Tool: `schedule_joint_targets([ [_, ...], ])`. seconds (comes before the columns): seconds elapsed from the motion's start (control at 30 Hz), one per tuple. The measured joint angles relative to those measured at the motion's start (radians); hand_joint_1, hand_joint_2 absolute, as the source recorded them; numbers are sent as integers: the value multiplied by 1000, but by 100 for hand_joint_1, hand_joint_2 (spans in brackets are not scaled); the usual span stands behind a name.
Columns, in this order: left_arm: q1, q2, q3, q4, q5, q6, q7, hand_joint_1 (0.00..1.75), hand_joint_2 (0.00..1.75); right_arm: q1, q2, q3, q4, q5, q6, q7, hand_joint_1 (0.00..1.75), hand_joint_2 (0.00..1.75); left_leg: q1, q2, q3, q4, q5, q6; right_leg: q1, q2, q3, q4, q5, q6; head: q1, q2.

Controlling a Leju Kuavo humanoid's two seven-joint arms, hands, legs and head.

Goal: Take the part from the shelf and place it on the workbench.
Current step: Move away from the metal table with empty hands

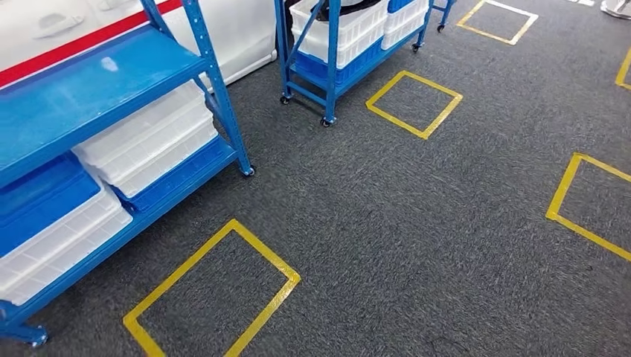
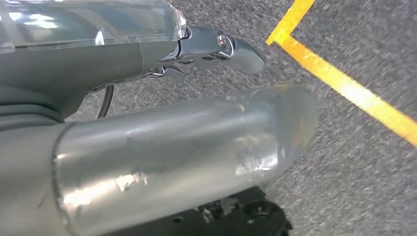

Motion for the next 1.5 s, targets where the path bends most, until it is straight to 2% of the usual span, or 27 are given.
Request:
schedule_joint_targets([
  [0.07,3,1,0,0,0,0,0,0,0,-7,0,0,0,0,3,0,0,0,-1,-21,1,-8,4,13,0,-16,7,-3,-2,10,0,0],
  [0.13,6,1,0,0,0,0,0,0,0,-11,0,0,-1,0,3,0,0,0,4,-42,10,-23,12,25,-3,24,6,15,-20,20,0,0],
  [0.2,4,1,0,0,0,0,1,0,0,-9,4,0,-1,0,3,0,0,0,9,-64,13,-31,20,34,-7,89,-35,105,-74,25,0,0],
  [0.27,0,1,0,0,0,0,1,0,0,-6,10,0,-1,0,3,0,0,0,9,-90,10,-30,21,38,-10,112,-100,224,-123,27,0,0],
  [0.3,0,1,0,0,0,0,1,0,0,-5,12,0,-1,0,3,0,0,0,9,-105,10,-30,21,38,-11,114,-118,252,-122,29,0,0],
  [0.37,2,1,0,0,0,0,1,0,0,-4,15,0,-1,0,3,0,0,0,10,-136,11,-26,20,35,-17,120,-104,205,-67,32,0,0],
  [0.43,3,1,0,0,0,0,1,0,0,-2,15,0,-1,0,3,0,0,0,11,-164,8,-16,15,25,-23,158,-54,83,0,34,0,0],
  [0.5,2,1,0,0,0,0,1,0,0,-1,16,0,0,0,3,0,0,0,12,-187,-2,-6,12,11,-24,188,-29,19,21,31,0,0],
  [0.57,4,1,0,0,0,0,1,0,0,-4,15,0,0,0,3,0,0,0,15,-207,-9,-7,14,-4,-20,174,-28,15,20,20,0,0],
  [0.6,6,1,0,0,0,0,1,0,0,-6,15,0,0,0,3,0,0,0,17,-204,-11,-4,12,-9,-19,162,-25,10,23,13,0,0],
  [0.67,6,0,0,0,0,0,2,0,0,-5,11,-1,0,1,4,0,0,0,16,-157,-32,43,-19,-17,-21,135,-19,-1,27,-1,0,0],
  [0.73,2,-1,0,0,0,0,2,0,0,0,5,-1,0,4,6,1,0,0,16,-101,-89,161,-81,-22,-17,105,-17,-4,25,-10,0,0],
  [0.8,1,0,0,0,-1,0,2,0,0,2,-1,-1,0,6,9,1,0,0,17,-86,-139,262,-115,-26,-13,75,-16,-3,21,-13,0,0],
  [0.83,2,0,0,0,-1,0,2,0,0,2,-3,-1,0,6,9,1,0,0,17,-82,-142,267,-106,-27,-13,61,-14,-2,19,-13,0,0],
  [0.9,6,0,0,0,-2,0,2,0,0,0,-4,-1,0,6,9,1,0,0,18,-68,-94,178,-47,-25,-13,36,-8,-1,13,-10,0,0],
  [0.97,4,0,0,0,-2,0,2,0,0,0,-4,-1,0,6,9,1,0,0,11,-25,-28,52,-1,-17,-11,11,3,-2,4,-2,0,0],
  [1.03,0,0,0,0,-2,0,2,0,0,-1,-4,-1,0,6,9,1,0,0,2,-2,-2,0,5,-3,-8,-10,12,-4,-1,9,0,0],
  [1.1,3,1,0,0,-2,0,2,0,0,-8,-4,-1,0,6,9,2,0,0,2,-23,0,-5,7,11,-6,-26,21,-7,-5,20,0,0],
  [1.13,5,1,0,0,-2,0,2,0,0,-12,-4,-1,-1,6,9,2,0,0,3,-34,2,-11,10,17,-8,-15,24,-4,-10,26,0,0],
  [1.2,6,1,0,0,-2,0,3,0,0,-12,-2,-1,-1,7,9,4,0,0,9,-55,9,-21,17,29,-12,45,5,48,-47,33,0,0],
  [1.27,2,1,0,0,-2,0,4,0,0,-8,4,-1,-1,7,9,5,0,0,9,-78,6,-23,19,36,-15,102,-55,167,-106,34,0,0],
  [1.3,1,1,0,0,-3,0,4,0,0,-7,9,-1,-1,7,9,5,0,0,8,-93,5,-22,20,38,-16,111,-87,223,-125,34,0,0],
  [1.33,1,1,0,0,-3,0,4,0,0,-6,12,-1,-1,7,9,6,0,0,7,-108,6,-21,19,38,-16,114,-108,253,-124,34,0,0],
  [1.37,1,1,0,0,-3,0,4,0,0,-5,14,-1,-1,7,9,7,0,0,7,-124,7,-19,19,38,-16,115,-113,249,-105,33,0,0],
  [1.4,2,1,0,0,-3,0,4,0,0,-4,16,-1,-1,7,8,7,0,0,7,-141,8,-17,17,36,-16,120,-100,207,-66,31,0,0],
  [1.43,2,1,1,0,-3,0,4,0,0,-3,17,-1,-1,7,8,8,0,0,8,-156,8,-14,16,34,-17,137,-78,143,-24,28,0,0],
  [1.5,1,0,1,0,-3,0,4,0,0,-1,17,-2,-1,7,8,8,0,0,7,-183,2,-5,12,25,-18,184,-40,37,26,24,0,0],
])
